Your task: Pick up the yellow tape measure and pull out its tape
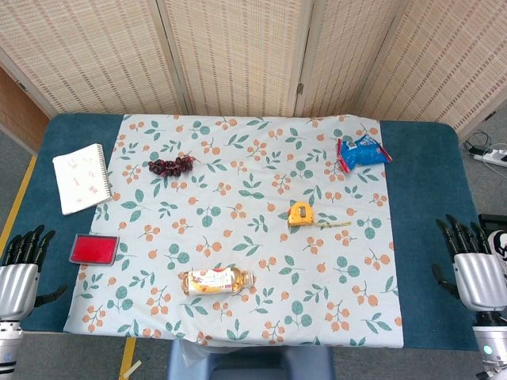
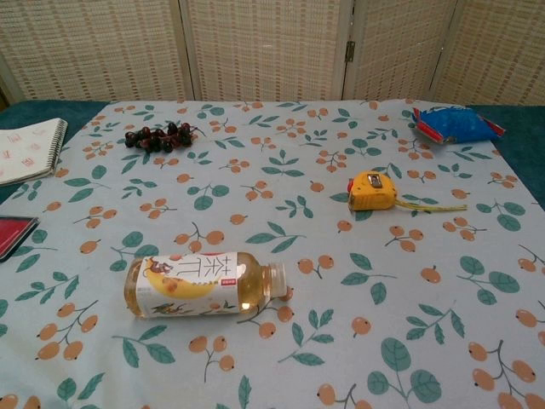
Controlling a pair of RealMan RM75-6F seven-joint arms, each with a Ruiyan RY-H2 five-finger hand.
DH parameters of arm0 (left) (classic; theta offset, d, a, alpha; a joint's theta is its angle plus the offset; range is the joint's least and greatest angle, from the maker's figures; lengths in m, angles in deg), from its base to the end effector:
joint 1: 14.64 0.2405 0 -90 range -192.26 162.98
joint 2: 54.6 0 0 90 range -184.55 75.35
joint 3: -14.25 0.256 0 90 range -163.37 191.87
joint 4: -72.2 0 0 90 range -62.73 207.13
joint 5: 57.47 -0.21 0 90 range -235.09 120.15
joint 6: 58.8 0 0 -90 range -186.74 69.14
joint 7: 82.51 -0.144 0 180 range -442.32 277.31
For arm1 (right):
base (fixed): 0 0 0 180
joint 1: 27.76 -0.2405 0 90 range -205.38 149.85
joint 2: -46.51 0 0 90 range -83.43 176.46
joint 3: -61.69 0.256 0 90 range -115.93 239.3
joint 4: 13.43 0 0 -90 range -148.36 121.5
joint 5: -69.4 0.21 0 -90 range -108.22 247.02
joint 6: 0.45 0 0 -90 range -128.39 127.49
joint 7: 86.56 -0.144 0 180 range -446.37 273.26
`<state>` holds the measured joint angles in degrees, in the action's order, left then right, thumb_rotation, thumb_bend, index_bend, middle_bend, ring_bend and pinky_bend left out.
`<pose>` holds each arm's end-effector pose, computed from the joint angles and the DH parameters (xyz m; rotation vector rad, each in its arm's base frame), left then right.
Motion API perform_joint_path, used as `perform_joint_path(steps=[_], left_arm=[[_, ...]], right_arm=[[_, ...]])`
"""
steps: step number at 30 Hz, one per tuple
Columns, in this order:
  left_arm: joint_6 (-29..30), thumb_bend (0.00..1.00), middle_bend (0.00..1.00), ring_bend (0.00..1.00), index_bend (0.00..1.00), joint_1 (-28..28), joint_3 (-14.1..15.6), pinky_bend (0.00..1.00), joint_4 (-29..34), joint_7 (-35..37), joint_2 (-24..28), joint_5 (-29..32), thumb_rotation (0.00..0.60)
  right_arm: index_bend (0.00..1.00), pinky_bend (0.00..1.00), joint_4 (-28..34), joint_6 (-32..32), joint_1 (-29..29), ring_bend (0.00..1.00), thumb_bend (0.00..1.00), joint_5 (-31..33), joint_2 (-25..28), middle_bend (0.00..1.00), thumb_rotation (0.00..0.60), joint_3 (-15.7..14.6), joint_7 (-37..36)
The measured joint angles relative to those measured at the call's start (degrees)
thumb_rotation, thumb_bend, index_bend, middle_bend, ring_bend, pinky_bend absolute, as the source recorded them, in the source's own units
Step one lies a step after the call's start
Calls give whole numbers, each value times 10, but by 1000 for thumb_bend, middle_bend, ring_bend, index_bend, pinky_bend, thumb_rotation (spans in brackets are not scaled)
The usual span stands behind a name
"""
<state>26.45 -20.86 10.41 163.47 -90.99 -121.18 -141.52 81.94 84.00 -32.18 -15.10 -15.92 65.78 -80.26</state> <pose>-0.3094 0.1919 0.1515 -1.3965 -0.7969 -0.8271 -0.3061 -0.1824 0.1664 1.3857 -0.8463 0.8332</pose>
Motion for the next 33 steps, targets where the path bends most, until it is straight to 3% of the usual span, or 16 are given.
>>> perform_joint_path(steps=[16, 25, 33], left_arm=[[1, 134, 0, 23, 62, -2, -1, 0, 6, 2, 2, -2, 600], [2, 135, 0, 23, 62, -2, 1, 0, 10, 1, 4, -5, 600], [1, 135, 0, 23, 62, -1, 0, 0, 15, -1, 10, 0, 600]], right_arm=[[0, 0, 7, -52, -25, 104, 427, 5, 5, 66, 600, 0, -16], [0, 7, 21, -184, -116, 103, 428, 38, -4, 41, 600, 24, 20], [0, 17, -13, -334, -242, 94, 428, 131, -69, 16, 600, 60, 75]])
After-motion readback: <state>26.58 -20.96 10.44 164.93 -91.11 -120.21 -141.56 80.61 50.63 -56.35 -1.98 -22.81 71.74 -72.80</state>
